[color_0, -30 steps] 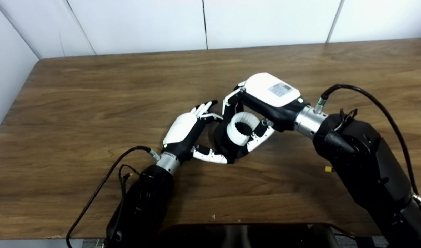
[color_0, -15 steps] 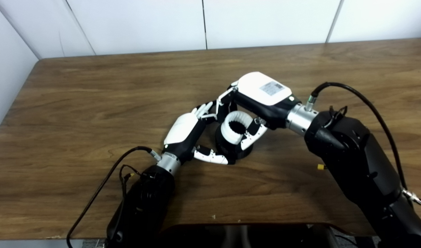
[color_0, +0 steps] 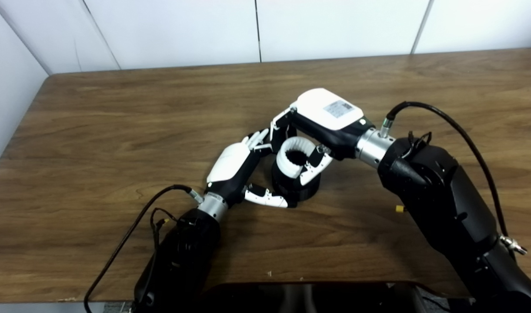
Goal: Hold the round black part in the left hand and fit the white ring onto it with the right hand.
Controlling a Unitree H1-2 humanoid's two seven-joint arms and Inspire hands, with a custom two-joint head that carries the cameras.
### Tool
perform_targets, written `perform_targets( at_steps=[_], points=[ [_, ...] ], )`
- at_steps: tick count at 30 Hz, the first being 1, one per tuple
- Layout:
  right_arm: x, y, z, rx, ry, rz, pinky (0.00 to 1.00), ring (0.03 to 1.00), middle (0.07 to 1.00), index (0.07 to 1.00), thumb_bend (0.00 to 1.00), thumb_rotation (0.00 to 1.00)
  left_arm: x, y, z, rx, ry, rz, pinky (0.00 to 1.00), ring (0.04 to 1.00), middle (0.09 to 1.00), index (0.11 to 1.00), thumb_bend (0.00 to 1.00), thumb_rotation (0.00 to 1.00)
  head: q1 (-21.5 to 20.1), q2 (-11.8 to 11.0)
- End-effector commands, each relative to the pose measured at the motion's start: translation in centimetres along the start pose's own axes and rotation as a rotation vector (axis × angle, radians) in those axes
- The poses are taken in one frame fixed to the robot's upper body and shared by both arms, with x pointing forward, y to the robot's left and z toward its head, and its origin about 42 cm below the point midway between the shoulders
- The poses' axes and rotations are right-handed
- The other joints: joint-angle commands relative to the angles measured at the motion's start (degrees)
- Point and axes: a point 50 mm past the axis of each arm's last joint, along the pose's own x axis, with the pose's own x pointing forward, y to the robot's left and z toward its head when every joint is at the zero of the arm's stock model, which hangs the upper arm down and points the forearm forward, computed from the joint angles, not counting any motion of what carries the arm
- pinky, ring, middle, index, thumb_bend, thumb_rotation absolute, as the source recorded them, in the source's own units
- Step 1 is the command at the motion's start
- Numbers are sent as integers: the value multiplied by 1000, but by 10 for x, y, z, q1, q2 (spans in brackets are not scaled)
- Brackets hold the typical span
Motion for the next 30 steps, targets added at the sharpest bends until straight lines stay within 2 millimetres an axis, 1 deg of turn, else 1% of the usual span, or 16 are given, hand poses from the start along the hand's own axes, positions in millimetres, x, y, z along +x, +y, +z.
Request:
perform_targets(
  at_steps=[1, 6, 9, 15, 30],
  points=[
    [9, -11, 8, -24, -54, -48, 785, 482, 511, 475, 528, 0, 4, 4, 11, 19, -42, 5, 1000, 1000, 1000, 635, 979, 368, 0, 0],
    [8, -8, 6, -22, -48, -32, 805, 484, 509, 476, 528, 0, 4, 5, 11, 17, -42, 9, 1000, 1000, 1000, 632, 983, 365, 0, 1],
    [7, -4, 5, -24, -44, -23, 796, 479, 506, 478, 528, 0, 4, 5, 11, 16, -43, 11, 1000, 1000, 1000, 631, 982, 363, 1, 2],
    [5, 1, 5, -20, -38, -2, 807, 500, 506, 479, 527, 0, 5, 5, 10, 20, -47, 14, 1000, 1000, 1000, 637, 984, 366, 1, 3],
    [4, 1, 2, -14, -28, -5, 836, 520, 508, 478, 527, 0, 4, 7, 11, 17, -47, 11, 1000, 1000, 1000, 627, 985, 362, 1, 8]
  ],
)
